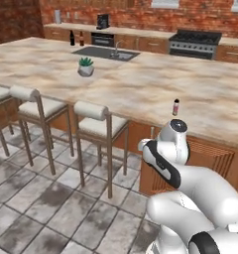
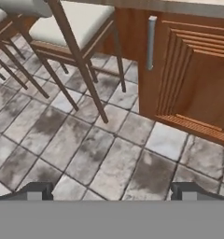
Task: Place the large bottle from the dining counter next to the other large bottle outside the sink, and place the small bottle from the dining counter next to the other small bottle inside the sink.
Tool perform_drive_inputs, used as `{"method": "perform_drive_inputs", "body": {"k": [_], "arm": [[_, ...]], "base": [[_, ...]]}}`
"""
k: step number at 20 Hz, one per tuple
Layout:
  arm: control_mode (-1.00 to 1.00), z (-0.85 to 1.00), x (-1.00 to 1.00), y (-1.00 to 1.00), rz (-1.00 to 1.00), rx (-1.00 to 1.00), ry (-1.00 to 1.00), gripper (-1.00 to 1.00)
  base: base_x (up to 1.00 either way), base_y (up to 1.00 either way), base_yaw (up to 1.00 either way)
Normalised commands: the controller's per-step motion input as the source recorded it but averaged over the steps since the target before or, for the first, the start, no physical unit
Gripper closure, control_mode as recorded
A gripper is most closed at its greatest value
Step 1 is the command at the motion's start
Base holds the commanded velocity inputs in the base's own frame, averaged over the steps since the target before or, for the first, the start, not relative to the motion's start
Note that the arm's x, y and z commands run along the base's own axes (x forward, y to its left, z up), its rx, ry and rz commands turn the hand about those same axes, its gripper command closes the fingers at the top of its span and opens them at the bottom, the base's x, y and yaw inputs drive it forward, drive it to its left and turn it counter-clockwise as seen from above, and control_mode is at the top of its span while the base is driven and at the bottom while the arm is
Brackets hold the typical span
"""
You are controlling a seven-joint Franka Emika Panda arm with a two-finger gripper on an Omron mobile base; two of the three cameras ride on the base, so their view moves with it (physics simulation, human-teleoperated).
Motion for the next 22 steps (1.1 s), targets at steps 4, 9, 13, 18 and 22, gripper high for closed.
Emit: {"method": "perform_drive_inputs", "body": {"k": [4,9,13,18,22], "arm": [[1.00,0.00,0.00,0.00,0.00,0.00,0.00,-1.00],[1.00,0.00,0.00,0.00,0.00,0.00,0.00,-1.00],[1.00,0.00,0.00,0.00,0.00,0.00,0.00,-1.00],[1.00,0.00,0.00,0.00,0.00,0.00,0.00,-1.00],[1.00,0.00,0.00,0.00,0.00,0.00,0.00,-1.00]], "base": [[-0.06,0.41,-0.52],[0.00,0.40,-0.53],[0.01,0.41,-0.44],[0.00,0.55,-0.34],[0.00,0.52,-0.14]]}}
